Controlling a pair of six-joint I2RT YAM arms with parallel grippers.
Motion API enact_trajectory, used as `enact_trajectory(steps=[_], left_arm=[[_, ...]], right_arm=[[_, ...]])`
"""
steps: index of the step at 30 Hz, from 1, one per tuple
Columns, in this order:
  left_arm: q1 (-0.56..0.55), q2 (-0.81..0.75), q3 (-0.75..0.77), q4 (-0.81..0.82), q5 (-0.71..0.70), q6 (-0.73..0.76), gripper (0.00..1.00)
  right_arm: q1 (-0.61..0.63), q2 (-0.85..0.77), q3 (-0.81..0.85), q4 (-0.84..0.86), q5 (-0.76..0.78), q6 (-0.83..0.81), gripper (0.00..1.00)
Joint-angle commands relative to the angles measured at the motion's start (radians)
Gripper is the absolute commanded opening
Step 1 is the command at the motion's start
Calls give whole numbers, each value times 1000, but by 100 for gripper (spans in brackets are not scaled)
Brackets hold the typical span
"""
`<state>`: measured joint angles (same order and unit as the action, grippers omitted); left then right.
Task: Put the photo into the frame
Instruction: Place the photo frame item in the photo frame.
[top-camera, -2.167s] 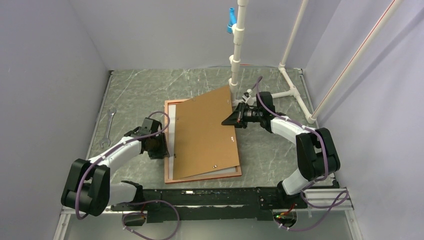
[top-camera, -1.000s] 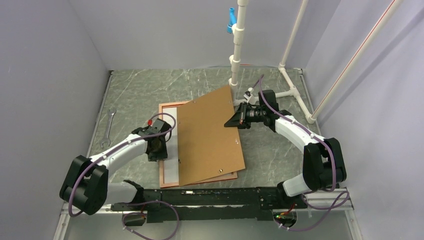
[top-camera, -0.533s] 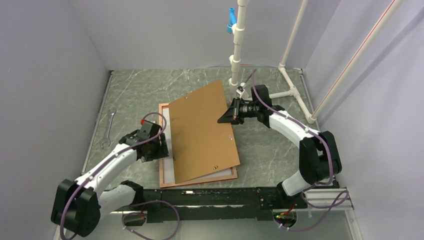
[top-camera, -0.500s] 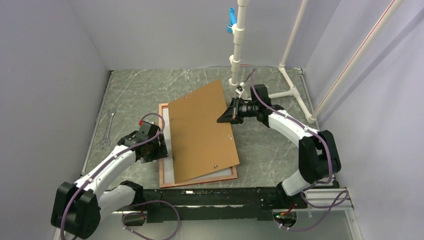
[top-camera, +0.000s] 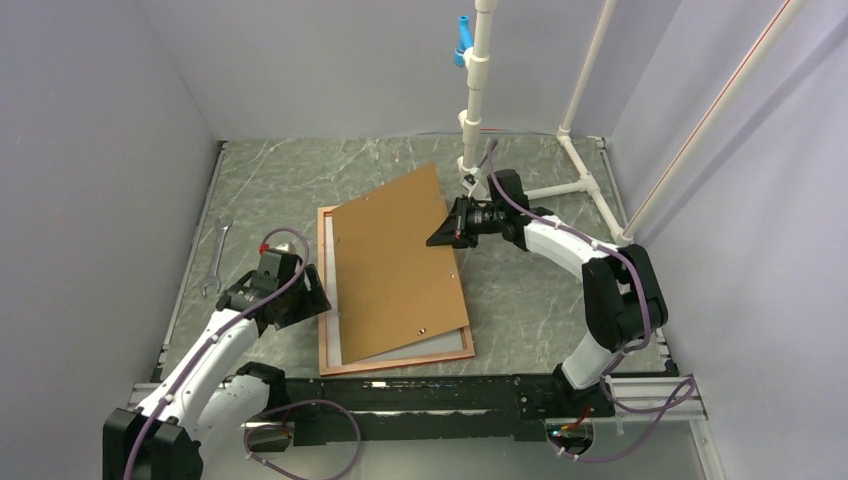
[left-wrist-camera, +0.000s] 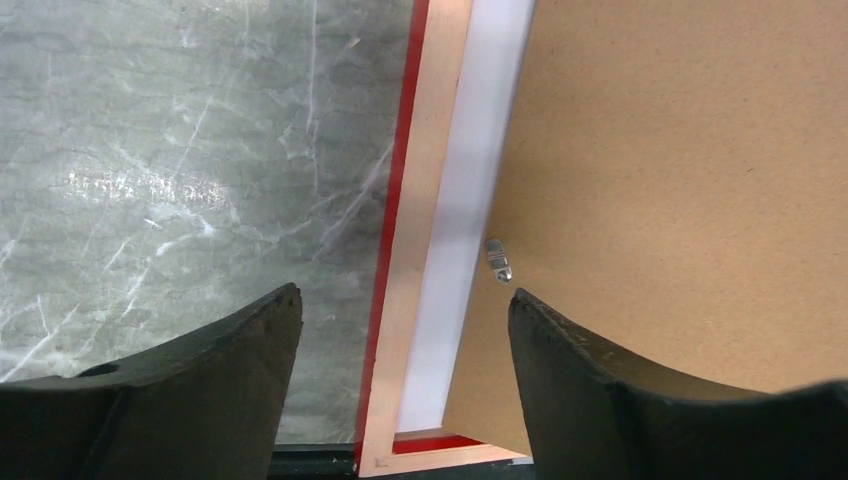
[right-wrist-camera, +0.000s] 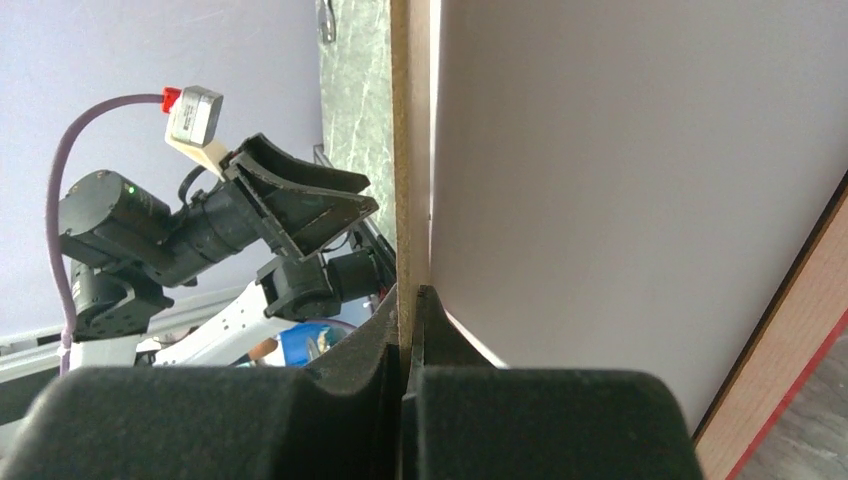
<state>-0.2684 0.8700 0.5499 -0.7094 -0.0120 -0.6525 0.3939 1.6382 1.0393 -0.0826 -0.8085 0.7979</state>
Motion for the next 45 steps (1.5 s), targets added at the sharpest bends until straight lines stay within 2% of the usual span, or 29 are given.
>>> enact_trajectory(steps=[1, 6, 12, 19, 35, 40, 45], left_arm=[[27, -15, 23, -2, 15, -16, 82], [79, 6, 11, 33, 46, -7, 83], [196, 14, -23, 108, 126, 6, 81], [301, 48, -31, 155, 185, 38, 79], [321, 118, -59, 214, 202, 52, 77], [322, 129, -61, 224, 218, 60, 73], [322, 169, -59, 245, 241, 75, 68]], right_arm=[[18, 15, 61, 78, -5, 12, 0], [26, 25, 67, 44, 17, 14, 0], [34, 23, 64, -5, 46, 26, 0], [40, 0, 0, 30, 55, 71, 0], [58, -58, -87, 78, 28, 171, 0], [70, -44, -95, 102, 35, 162, 0], [74, 11, -61, 53, 40, 108, 0]])
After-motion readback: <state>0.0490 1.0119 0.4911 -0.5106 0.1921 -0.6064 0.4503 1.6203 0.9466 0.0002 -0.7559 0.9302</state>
